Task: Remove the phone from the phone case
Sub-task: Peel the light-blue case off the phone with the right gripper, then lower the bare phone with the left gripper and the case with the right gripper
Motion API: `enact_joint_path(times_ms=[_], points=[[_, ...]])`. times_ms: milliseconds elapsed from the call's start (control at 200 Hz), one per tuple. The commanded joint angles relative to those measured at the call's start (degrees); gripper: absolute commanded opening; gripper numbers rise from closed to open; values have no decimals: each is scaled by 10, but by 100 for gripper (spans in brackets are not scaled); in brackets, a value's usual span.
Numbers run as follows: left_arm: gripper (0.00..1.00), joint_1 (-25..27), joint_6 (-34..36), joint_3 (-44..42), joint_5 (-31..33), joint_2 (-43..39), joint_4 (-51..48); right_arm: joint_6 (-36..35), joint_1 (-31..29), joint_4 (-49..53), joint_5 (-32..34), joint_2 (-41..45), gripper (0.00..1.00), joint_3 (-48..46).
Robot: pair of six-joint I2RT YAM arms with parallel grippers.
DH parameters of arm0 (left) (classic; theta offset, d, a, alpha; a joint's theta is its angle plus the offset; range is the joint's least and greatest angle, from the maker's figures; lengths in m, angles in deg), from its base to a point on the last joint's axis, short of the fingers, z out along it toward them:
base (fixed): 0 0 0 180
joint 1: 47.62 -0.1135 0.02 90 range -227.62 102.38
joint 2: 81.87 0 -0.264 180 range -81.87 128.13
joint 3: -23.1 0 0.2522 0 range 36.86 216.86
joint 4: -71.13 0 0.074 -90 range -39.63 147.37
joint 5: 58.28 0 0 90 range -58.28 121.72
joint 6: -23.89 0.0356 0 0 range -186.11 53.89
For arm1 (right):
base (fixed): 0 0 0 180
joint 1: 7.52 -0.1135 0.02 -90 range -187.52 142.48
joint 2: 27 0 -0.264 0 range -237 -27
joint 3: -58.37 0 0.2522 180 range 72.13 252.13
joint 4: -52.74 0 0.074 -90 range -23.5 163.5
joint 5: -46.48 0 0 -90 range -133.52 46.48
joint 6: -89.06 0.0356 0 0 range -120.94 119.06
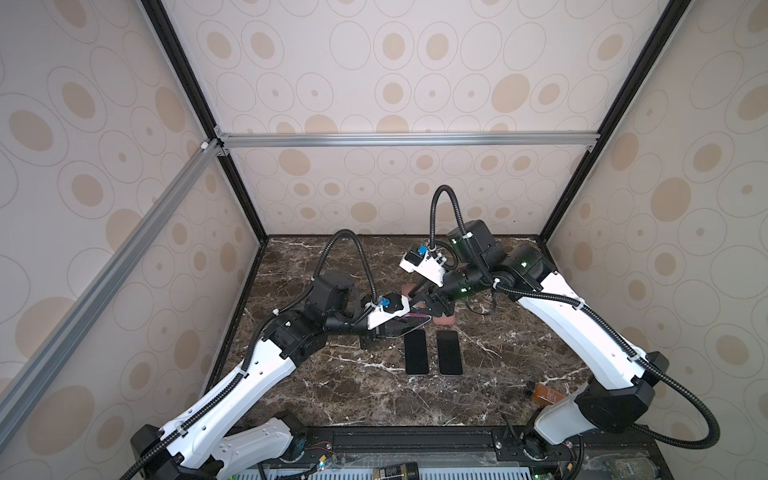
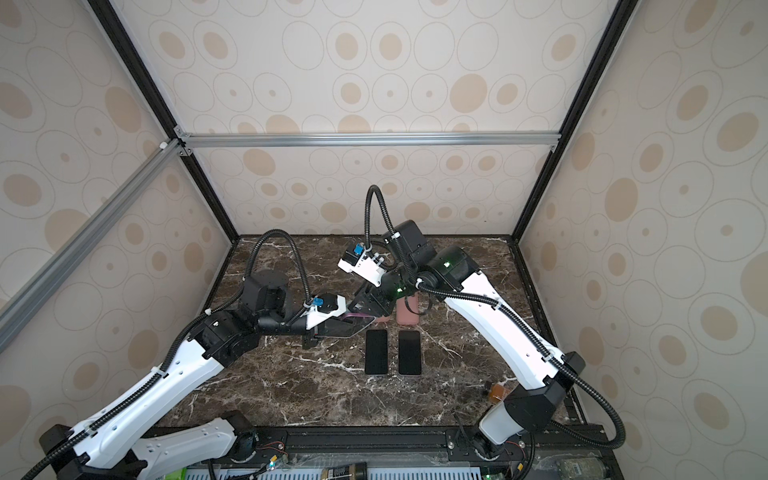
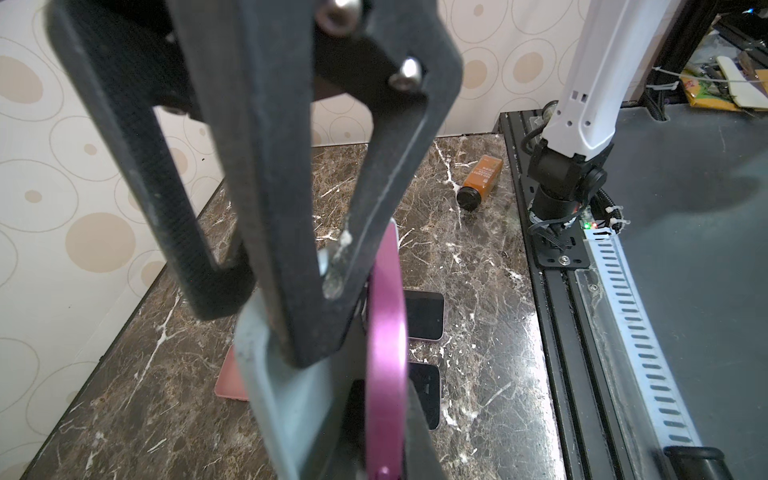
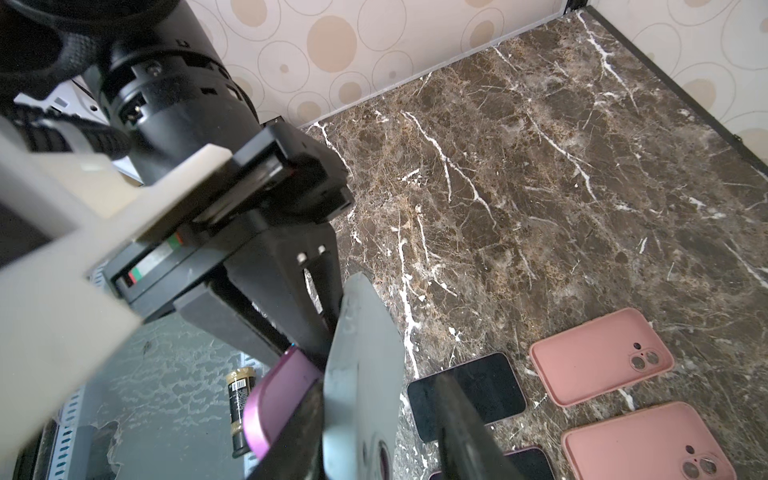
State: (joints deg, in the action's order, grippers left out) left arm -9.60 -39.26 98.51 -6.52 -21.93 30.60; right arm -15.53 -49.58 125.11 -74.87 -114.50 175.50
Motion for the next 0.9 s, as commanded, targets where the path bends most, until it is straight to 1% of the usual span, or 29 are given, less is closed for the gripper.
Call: enact_joint_path(times_ms=[0,125,285,435,540,630,670,740,820,895], points=[[0,3,3,15,-5,-33,89,-12,-1,53,-3,7,41,-22],[0,2,-2,14,1,-33,95,7,-1,42,-38,1,35,-21],[0,2,-3,13,6,-37,96,36,0,21,-34,4,24,-25],[0,2,-2,9,1,-39,91,86,29,-11,-59,9,19,-36],[0,3,2,11,-33,-40,84,149,62,-56,-76,18,17,-51],[0,2,-4,15,-102,-46,92,204,88,-106,-78,29,16,-77],[0,2,-8,16,-128,-50,97,220,97,-123,-75,34,16,-86],[0,2,-14,17,-141,-55,101,233,105,-147,-62,44,14,-100],[0,2,-20,9,-132,-64,109,237,108,-168,-29,59,12,-119],[0,2,-36,-10,-106,-77,128,229,109,-182,12,75,11,-139]])
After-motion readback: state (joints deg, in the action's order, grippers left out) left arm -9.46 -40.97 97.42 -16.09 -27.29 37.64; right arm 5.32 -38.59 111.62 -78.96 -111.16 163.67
